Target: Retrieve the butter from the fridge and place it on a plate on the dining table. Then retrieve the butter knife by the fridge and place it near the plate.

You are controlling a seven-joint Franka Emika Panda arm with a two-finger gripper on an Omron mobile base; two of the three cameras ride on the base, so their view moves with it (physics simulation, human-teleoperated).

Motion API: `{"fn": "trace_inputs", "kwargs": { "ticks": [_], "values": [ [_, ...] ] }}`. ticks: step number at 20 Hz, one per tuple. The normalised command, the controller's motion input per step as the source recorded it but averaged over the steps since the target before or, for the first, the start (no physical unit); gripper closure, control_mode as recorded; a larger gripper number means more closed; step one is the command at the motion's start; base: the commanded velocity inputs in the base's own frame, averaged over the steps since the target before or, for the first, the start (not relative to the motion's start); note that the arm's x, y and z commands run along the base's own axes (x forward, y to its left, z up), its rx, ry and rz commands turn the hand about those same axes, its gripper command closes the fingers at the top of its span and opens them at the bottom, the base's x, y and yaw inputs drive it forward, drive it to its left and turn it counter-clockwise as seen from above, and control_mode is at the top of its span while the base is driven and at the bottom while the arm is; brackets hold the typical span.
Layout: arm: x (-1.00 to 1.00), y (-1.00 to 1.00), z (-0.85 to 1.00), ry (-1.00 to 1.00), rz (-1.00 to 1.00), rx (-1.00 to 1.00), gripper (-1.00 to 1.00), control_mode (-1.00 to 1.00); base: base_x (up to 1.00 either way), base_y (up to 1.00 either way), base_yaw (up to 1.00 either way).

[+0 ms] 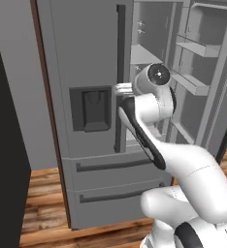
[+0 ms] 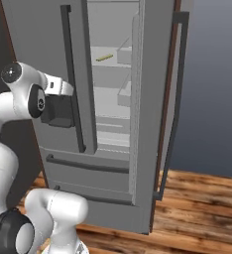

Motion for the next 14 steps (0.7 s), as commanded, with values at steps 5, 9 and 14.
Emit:
{"fn": "trace_inputs", "kwargs": {
  "ticks": [5, 9, 14],
  "values": [
    [0.64, 0.03, 0.12, 0.05, 0.00, -0.01, -1.00, -1.00, 0.00, 0.00, 0.00],
    [0.67, 0.04, 0.00, 0.05, -0.04, 0.00, -1.00, -1.00, 0.00, 0.00, 0.00],
    [0.65, 0.07, 0.00, 0.01, -0.07, 0.00, -1.00, -1.00, 0.00, 0.00, 0.00]
  ]
}}
